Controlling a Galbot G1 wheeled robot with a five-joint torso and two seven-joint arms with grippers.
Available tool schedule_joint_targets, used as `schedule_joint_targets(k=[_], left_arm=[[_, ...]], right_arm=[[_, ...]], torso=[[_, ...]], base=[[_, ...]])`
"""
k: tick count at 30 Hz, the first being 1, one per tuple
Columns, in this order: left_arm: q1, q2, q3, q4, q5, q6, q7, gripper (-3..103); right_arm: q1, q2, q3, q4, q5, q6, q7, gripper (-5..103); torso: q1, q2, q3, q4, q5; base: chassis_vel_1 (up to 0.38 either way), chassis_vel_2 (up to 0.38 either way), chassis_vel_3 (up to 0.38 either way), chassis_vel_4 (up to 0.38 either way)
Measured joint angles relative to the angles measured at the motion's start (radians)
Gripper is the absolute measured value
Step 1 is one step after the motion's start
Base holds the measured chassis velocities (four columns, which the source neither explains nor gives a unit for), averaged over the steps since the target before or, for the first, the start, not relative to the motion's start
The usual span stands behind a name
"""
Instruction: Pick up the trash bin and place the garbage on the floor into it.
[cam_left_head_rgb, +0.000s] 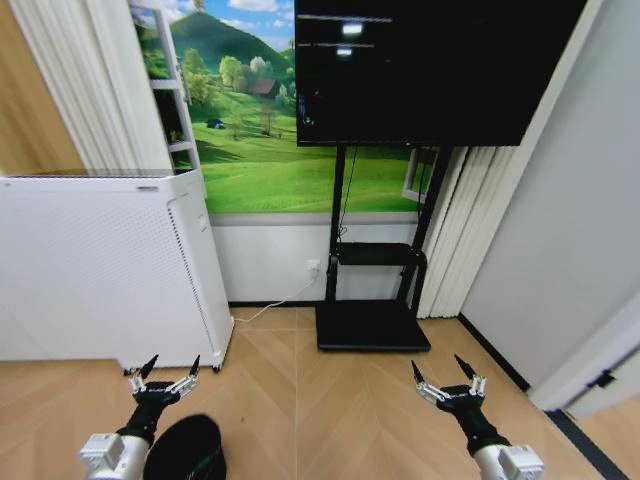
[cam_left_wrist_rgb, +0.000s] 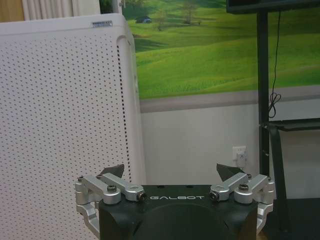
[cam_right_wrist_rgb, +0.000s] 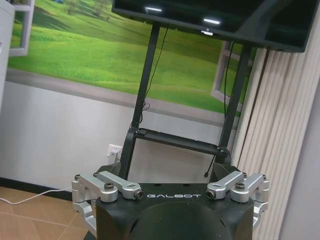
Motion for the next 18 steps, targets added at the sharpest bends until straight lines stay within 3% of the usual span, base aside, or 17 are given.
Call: schedule_joint_targets(k=[5,7,8,13,14,17,18], left_arm=[[0.0,0.0,0.0,0.0,0.0,0.0,0.0,100],[0.0,0.0,0.0,0.0,0.0,0.0,0.0,100],[0.0,0.0,0.0,0.0,0.0,0.0,0.0,100],[0.0,0.0,0.0,0.0,0.0,0.0,0.0,100],[0.0,0.0,0.0,0.0,0.0,0.0,0.0,100],[0.0,0.0,0.0,0.0,0.0,0.0,0.0,100],[0.0,0.0,0.0,0.0,0.0,0.0,0.0,100]], right_arm=[[0.0,0.0,0.0,0.0,0.0,0.0,0.0,100],[0.0,0.0,0.0,0.0,0.0,0.0,0.0,100],[0.0,0.0,0.0,0.0,0.0,0.0,0.0,100],[0.0,0.0,0.0,0.0,0.0,0.0,0.0,100],[0.0,0.0,0.0,0.0,0.0,0.0,0.0,100],[0.0,0.0,0.0,0.0,0.0,0.0,0.0,100],[0.0,0.0,0.0,0.0,0.0,0.0,0.0,100]], torso=[[0.0,-0.001,0.0,0.0002,0.0007],[0.0,-0.001,0.0,0.0002,-0.0012],[0.0,-0.001,0.0,0.0003,0.0007],[0.0,-0.002,-0.001,0.0004,-0.0002],[0.0,-0.002,-0.001,0.0001,0.0015],[0.0,-0.002,-0.001,0.0001,-0.0016],[0.0,-0.002,-0.001,0.0004,0.0013]], base=[[0.363,-0.364,-0.391,0.385],[0.361,-0.357,-0.359,0.342],[0.361,-0.354,-0.36,0.342],[0.353,-0.349,-0.342,0.339],[0.351,-0.325,-0.348,0.328],[0.324,-0.362,-0.32,0.334],[0.37,-0.349,-0.359,0.36]])
